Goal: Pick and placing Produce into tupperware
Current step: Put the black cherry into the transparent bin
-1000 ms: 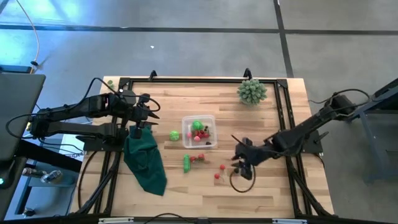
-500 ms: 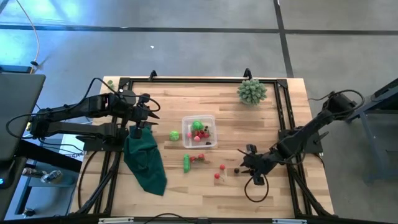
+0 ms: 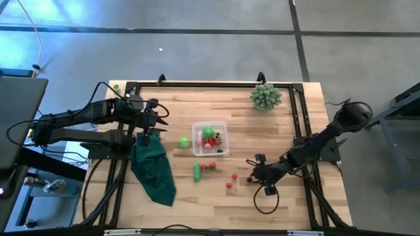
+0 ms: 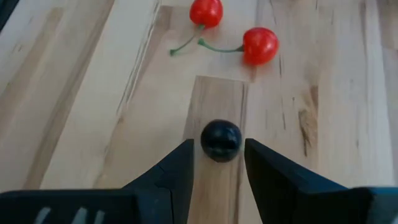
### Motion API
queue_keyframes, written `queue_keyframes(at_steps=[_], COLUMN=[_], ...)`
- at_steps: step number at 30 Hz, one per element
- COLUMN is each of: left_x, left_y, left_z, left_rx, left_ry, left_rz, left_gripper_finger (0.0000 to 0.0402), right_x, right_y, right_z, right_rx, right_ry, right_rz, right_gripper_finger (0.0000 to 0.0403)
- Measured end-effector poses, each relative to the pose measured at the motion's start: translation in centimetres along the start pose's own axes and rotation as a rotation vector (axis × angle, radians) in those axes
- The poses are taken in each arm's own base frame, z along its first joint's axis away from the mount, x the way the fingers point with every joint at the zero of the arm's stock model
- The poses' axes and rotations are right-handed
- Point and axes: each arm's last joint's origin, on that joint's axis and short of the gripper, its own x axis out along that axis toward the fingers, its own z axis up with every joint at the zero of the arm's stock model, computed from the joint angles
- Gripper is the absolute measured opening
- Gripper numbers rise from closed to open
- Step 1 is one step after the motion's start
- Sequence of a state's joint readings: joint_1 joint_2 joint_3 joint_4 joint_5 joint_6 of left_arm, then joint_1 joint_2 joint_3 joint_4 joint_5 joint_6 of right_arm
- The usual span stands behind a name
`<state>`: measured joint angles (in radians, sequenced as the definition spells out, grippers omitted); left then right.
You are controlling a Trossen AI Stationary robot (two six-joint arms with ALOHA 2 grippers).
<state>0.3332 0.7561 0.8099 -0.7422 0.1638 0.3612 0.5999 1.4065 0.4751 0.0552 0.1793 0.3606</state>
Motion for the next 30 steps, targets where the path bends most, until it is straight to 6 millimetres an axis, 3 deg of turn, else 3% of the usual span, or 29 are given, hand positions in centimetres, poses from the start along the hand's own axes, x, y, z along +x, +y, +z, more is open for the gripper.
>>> queue_keyframes(at_steps=[25,30], left_x=[0.00,0.00], left_y=[0.00,0.00], left_z=[0.00,0.00], left_rx=[0.000,0.000], left_ry=[0.000,0.000], left_rz=[0.000,0.000], left_gripper_finger=[0.0106,0.0106], right_x=[0.15,0.20], right_y=[-0.06,-0.27], right_z=[0.45,0.56], right_rx=[0.028,0.053], right_ry=[-0.059,-0.052], right_rz=[-0.037,-0.012], right_gripper_finger=[0.0135,0.0170])
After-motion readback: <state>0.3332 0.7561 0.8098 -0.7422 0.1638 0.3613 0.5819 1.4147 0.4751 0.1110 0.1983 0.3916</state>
